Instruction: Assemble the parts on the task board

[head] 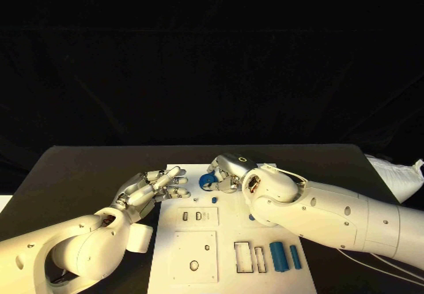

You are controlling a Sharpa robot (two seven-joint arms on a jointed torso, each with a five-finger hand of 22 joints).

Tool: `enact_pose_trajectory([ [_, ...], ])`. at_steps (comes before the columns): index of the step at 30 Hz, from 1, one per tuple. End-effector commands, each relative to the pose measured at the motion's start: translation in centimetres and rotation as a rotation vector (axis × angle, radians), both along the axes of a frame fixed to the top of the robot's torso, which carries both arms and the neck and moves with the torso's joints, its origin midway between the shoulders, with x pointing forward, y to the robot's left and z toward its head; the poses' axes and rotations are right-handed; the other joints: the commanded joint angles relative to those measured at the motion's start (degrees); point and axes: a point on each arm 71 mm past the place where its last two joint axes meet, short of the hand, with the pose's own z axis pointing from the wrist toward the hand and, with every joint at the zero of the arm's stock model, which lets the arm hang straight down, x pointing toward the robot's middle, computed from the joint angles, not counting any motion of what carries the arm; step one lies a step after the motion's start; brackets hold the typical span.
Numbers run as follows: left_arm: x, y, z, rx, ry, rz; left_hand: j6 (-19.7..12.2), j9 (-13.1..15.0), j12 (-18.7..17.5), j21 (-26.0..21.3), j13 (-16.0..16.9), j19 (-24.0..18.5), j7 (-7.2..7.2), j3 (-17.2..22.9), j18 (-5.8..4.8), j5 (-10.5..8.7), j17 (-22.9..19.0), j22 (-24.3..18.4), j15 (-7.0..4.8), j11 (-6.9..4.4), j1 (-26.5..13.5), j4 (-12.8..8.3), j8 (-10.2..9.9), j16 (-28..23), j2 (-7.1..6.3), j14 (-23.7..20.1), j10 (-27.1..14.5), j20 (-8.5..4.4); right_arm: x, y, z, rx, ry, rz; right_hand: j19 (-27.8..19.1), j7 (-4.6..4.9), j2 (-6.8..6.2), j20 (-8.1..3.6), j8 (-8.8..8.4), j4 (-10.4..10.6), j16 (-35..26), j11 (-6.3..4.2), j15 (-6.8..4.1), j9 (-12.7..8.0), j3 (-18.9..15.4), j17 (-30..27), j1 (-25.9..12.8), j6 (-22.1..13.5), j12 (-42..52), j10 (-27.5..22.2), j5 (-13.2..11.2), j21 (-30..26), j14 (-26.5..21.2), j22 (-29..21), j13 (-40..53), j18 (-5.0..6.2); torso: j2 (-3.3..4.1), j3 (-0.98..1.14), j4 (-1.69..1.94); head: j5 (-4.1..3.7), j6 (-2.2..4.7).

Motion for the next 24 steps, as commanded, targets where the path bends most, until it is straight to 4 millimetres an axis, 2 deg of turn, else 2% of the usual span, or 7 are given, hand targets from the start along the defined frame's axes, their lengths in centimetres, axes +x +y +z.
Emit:
enact_pose_trajectory([
  [1, -0.1, -0.2, 0.2, -0.014, -0.005, -0.018, 0.1, 0.0, -0.1, 0.1, 0.0, 0.0, 0.29, 0.1, 0.61, 0.0, 0.1, 0.0, 0.38, 0.19, 0.5, -0.4, -0.4, -0.3, 0.01, 0.1, -0.1, 0.37, 0.0, 0.0, -0.3, -0.025, 0.032, -0.002, 3.0, -0.26, 0.5, 0.38, 0.3, 0.7, -0.1, -0.09, 0.31, 0.2, -0.8, 4.1, -0.8, 0.7, 0.0, -0.2, 0.9, -0.3, 3.9, 11.2, 1.7, -0.28, 0.01, -0.02, 0.0, 0.11, -0.05],
  [7, -0.1, -0.2, 0.2, -0.013, -0.005, -0.017, 0.1, 0.0, -0.1, 0.1, 0.0, 0.0, 0.29, 0.1, 0.61, 0.0, 0.1, 0.0, 0.38, 0.19, 0.5, -0.4, -0.4, -0.3, 0.01, 0.1, -0.1, 0.37, 0.1, -0.3, -0.5, -0.011, 0.05, -0.012, 3.2, -0.65, 2.45, 0.21, 0.55, 0.9, 0.1, -0.4, 0.08, 0.4, -2.1, 4.6, -2.3, 2.0, 0.8, 0.2, 3.8, -0.1, 4.0, 11.6, 2.3, -0.36, 0.0, -0.01, 0.02, 0.11, -0.06],
  [13, -0.1, -0.1, 0.1, -0.013, -0.006, -0.016, 0.1, 0.0, -0.1, 0.1, 0.0, 0.0, 0.29, 0.1, 0.61, 0.0, 0.1, 0.0, 0.38, 0.19, 0.5, -0.4, -0.4, -0.3, 0.01, 0.1, -0.1, 0.37, -0.1, -1.6, 0.3, 0.109, -0.017, -0.021, 3.6, -0.83, 3.18, 0.02, 0.44, 0.5, 0.3, -0.59, -0.11, 0.4, -2.6, 5.1, -1.6, 2.6, 2.0, 0.8, 6.3, 0.1, 4.1, 12.0, 3.2, -0.47, -0.04, 0.06, -0.02, 0.2, 0.05],
  [15, 0.0, 0.0, 0.1, -0.012, -0.006, -0.013, 0.1, 0.0, -0.1, 0.1, 0.0, 0.0, 0.29, 0.1, 0.61, 0.0, 0.1, 0.0, 0.38, 0.19, 0.5, -0.4, -0.4, -0.3, 0.01, 0.1, -0.1, 0.37, -0.4, -2.9, 0.9, 0.199, -0.043, 0.002, 3.5, -0.78, 3.39, -0.01, 0.25, 0.2, 0.3, -0.57, -0.11, 0.4, -2.6, 5.0, -0.8, 2.4, 1.9, 0.7, 6.4, 0.0, 4.1, 11.9, 3.2, -0.45, -0.08, 0.08, -0.09, 0.1, 0.03],
  [18, 0.0, 0.0, 0.1, -0.011, -0.006, -0.011, 0.1, 0.0, -0.1, 0.1, 0.0, 0.0, 0.29, 0.1, 0.61, 0.0, 0.1, 0.0, 0.38, 0.19, 0.5, -0.4, -0.4, -0.3, 0.01, 0.1, -0.1, 0.37, -0.6, -4.8, 1.2, 0.28, -0.003, 0.042, 3.2, -0.59, 3.9, 0.04, 0.05, -0.5, 0.2, -0.43, 0.0, 0.2, -2.5, 4.8, 1.0, 1.9, 1.6, 0.5, 5.3, -0.2, 4.0, 11.5, 3.0, -0.34, -0.24, 0.05, -0.25, -0.07, 0.07],
  [20, 0.1, 0.1, 0.1, -0.01, -0.006, -0.009, 0.1, 0.0, -0.2, 0.1, 0.0, 0.0, 0.3, 0.1, 0.62, -0.01, 0.2, 0.0, 0.38, 0.19, 0.6, -0.5, -0.5, -0.4, 0.07, 0.2, -0.1, 0.37, -0.6, -6.6, 1.3, 0.324, 0.05, 0.062, 3.1, -0.48, 4.04, 0.08, 0.01, -1.9, 0.3, -0.37, 0.04, 0.1, -2.0, 5.0, 3.1, 1.6, 1.5, 0.4, 5.4, -0.2, 4.0, 11.5, 3.1, -0.32, -0.53, 0.09, -0.48, -0.18, -0.01],
  [24, 0.2, 0.2, 0.0, -0.009, -0.006, -0.006, 0.1, 0.0, -0.2, 0.1, 0.0, 0.0, 0.3, 0.1, 0.62, -0.01, 0.2, 0.0, 0.38, 0.19, 0.6, -0.5, -0.5, -0.4, 0.07, 0.2, -0.1, 0.37, -0.6, -10.8, 1.3, 0.354, 0.124, 0.076, 3.1, -0.34, 3.47, 0.15, 0.09, -4.8, 0.4, -0.29, 0.12, 0.1, -1.7, 5.3, 6.8, 1.3, 1.3, 0.1, 5.0, -0.2, 4.0, 11.5, 3.0, -0.32, -0.96, 0.22, -1.07, -0.39, 0.05],
])
